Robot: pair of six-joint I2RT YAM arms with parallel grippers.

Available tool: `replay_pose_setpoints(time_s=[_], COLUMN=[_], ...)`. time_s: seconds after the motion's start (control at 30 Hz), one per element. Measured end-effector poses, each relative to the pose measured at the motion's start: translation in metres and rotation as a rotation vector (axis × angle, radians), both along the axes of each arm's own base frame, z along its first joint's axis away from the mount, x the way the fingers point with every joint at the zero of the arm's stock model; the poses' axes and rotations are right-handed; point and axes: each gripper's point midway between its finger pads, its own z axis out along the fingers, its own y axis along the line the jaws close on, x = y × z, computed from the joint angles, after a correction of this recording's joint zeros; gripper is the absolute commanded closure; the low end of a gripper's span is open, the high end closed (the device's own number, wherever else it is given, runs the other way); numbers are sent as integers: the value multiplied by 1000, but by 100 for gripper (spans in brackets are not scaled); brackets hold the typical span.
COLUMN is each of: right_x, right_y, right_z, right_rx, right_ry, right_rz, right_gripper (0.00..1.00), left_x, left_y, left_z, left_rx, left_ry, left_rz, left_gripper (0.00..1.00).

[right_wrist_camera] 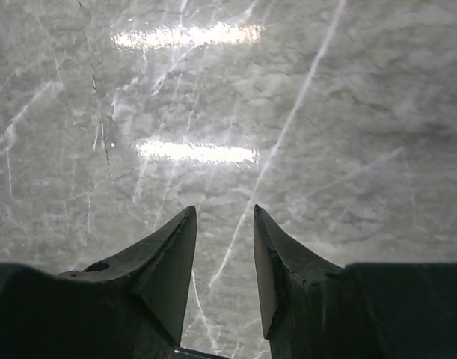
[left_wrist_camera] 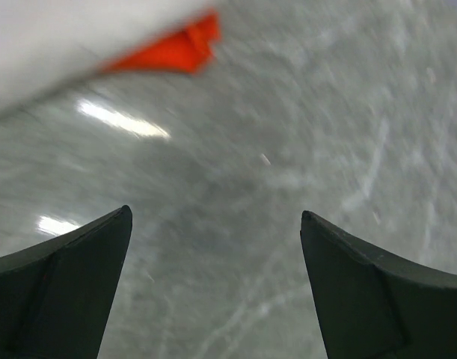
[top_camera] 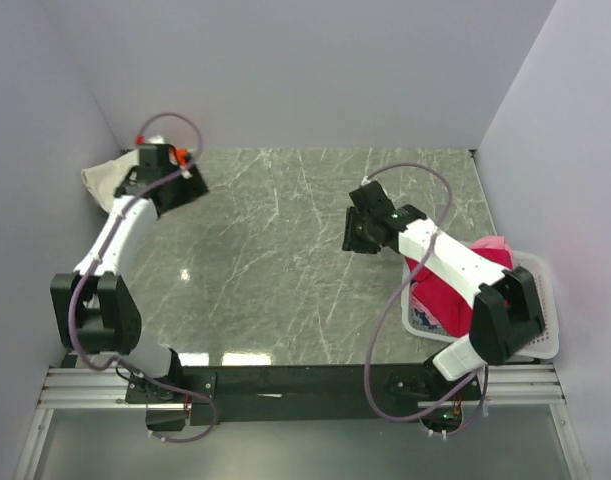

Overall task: Fold and stack the t-shirts
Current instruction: Reset both grippers

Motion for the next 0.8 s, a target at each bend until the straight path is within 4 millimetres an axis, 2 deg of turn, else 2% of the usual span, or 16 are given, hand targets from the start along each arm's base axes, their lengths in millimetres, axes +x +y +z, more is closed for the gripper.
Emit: replay_pose_setpoints(time_s=[0.1, 0.17, 0.23, 0.27, 0.37, 0.5, 0.7, 0.8], right_x=[-5, -8, -11, -12, -17, -22, -26, -27], right_y=[-10, -17, -25, -28, -40, -55, -68, -72], right_z=[10, 18, 25, 28, 36, 45, 47, 44], right_rx=[7, 15, 16, 18, 22, 24, 15, 7], right_ry=[-55, -100, -142, -164, -220, -283, -322, -327], right_rz=[-29, -56, -82, -96, -141, -198, -254, -271], right_gripper=[56, 56, 56, 56, 56, 56, 56, 57], left_x=[-22, -43, -64, -72, -87, -91, -94, -93], left_y=[-56, -97, -121, -127, -132, -129, -125, -123], left_z=[0, 6, 13, 17, 33, 46, 30, 30], left_rx=[-27, -52, -73, -82, -94, -90, -87, -80], left_ry=[-15, -50, -89, -108, -175, -227, -195, -197], left_rz=[-128, -236, -306, -323, -340, -326, -303, -287], left_gripper=[1, 1, 0, 1, 0, 1, 1, 1])
